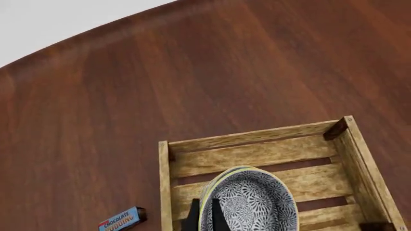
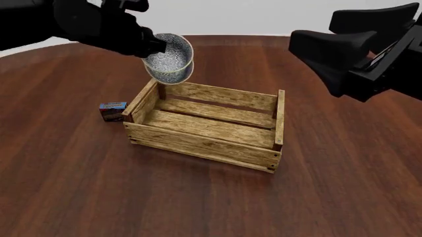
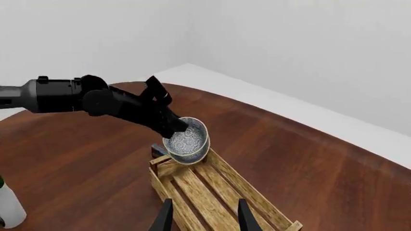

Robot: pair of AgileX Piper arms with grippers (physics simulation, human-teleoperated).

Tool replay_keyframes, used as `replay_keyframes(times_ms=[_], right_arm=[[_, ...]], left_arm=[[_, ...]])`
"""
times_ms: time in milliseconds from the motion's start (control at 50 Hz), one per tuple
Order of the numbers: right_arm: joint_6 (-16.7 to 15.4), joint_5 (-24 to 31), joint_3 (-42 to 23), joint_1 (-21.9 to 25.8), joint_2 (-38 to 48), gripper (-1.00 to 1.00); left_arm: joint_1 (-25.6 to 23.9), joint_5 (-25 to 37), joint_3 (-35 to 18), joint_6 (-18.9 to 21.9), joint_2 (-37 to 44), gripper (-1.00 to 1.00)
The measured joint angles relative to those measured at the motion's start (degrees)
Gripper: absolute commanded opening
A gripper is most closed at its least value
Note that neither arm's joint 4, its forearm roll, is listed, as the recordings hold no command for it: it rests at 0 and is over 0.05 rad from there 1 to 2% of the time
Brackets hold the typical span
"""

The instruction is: Stack the right bowl on the left bowl and place them in the tray.

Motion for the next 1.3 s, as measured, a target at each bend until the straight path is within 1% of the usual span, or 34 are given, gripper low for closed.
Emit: replay_keyframes(times_ms=[420,840,1300], right_arm=[[0.0,0.5,0.0,-0.3,-0.5,1.00],[0.0,0.5,-0.1,-0.6,-0.4,1.00],[0.0,0.8,-0.2,-0.7,-1.0,1.00]], left_arm=[[-2.9,-1.3,-4.0,-2.8,8.2,-1.00],[-4.6,-3.5,-4.5,-4.8,14.0,-1.00],[-5.5,-4.9,-5.4,-6.0,19.0,-1.00]])
